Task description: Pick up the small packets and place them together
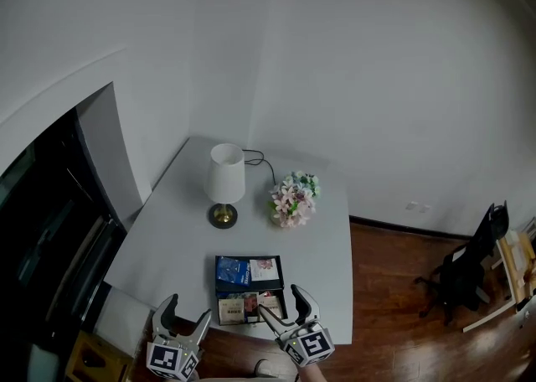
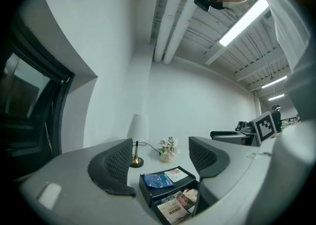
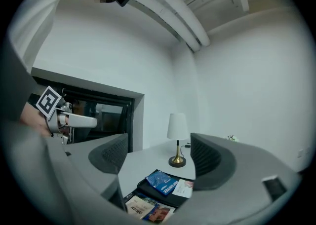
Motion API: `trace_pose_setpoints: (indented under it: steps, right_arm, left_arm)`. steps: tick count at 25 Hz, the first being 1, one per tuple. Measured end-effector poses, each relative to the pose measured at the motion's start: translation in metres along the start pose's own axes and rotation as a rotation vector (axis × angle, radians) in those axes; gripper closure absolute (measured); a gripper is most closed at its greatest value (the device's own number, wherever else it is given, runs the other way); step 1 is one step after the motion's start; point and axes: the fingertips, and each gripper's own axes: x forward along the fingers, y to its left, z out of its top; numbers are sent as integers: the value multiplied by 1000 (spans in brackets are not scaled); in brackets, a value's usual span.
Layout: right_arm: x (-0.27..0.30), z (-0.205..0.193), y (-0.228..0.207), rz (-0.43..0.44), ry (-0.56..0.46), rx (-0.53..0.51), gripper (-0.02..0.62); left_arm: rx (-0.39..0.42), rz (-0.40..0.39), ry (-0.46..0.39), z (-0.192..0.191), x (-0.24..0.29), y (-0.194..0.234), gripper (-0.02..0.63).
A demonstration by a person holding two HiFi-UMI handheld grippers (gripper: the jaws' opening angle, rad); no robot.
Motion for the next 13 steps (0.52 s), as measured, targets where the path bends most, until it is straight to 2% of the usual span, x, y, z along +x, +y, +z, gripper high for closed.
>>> trace_pose_setpoints:
  steps: [6, 13]
  right_arm:
    - [-6, 3, 19, 75, -5, -8, 184]
    - [-21, 2, 4, 73, -17, 3, 186]
  left_arm:
    - [-14, 16, -19, -1, 6, -15, 262]
    - [4, 1, -12, -4, 9, -40, 261]
